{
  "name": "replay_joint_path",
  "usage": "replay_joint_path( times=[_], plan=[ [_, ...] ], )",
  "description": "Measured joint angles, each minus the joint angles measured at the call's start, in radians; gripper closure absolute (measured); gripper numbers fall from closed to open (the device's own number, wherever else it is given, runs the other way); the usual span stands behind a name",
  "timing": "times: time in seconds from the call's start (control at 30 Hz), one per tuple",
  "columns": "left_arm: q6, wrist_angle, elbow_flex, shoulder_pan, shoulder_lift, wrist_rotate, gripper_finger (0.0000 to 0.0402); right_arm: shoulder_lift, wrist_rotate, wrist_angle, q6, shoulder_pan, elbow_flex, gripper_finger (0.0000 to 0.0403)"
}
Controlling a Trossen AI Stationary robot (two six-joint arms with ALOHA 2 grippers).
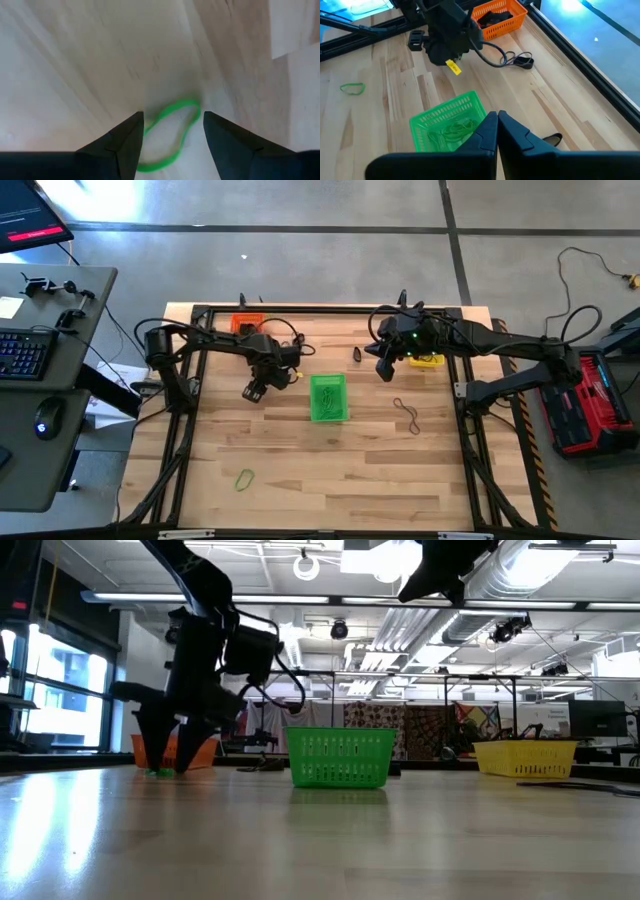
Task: Sort rubber bands into baskets
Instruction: Put the green rubber band into the green bin
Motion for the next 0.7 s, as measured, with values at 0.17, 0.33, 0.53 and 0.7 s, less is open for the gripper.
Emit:
replay_joint_path(
  times=[0.17,0.33,0.53,0.7],
  plan=[
    [0.001,0.039,-0.050,-0.026,-0.001,-0.058,0.0214,0.000,0.000,-0.005,0.000,0.000,0.000,0.0403],
    [0.000,0.051,-0.054,-0.056,-0.016,-0.094,0.0280,0.000,0.000,-0.007,0.000,0.000,0.000,0.0403],
    [-0.039,0.059,-0.058,-0.066,-0.043,-0.066,0.0389,0.000,0.000,-0.007,-0.004,0.000,0.000,0.0403],
    [-0.098,0.045,-0.042,-0.063,-0.084,-0.020,0.0394,0.000,0.001,-0.008,-0.004,0.000,0.000,0.0403]
  ],
)
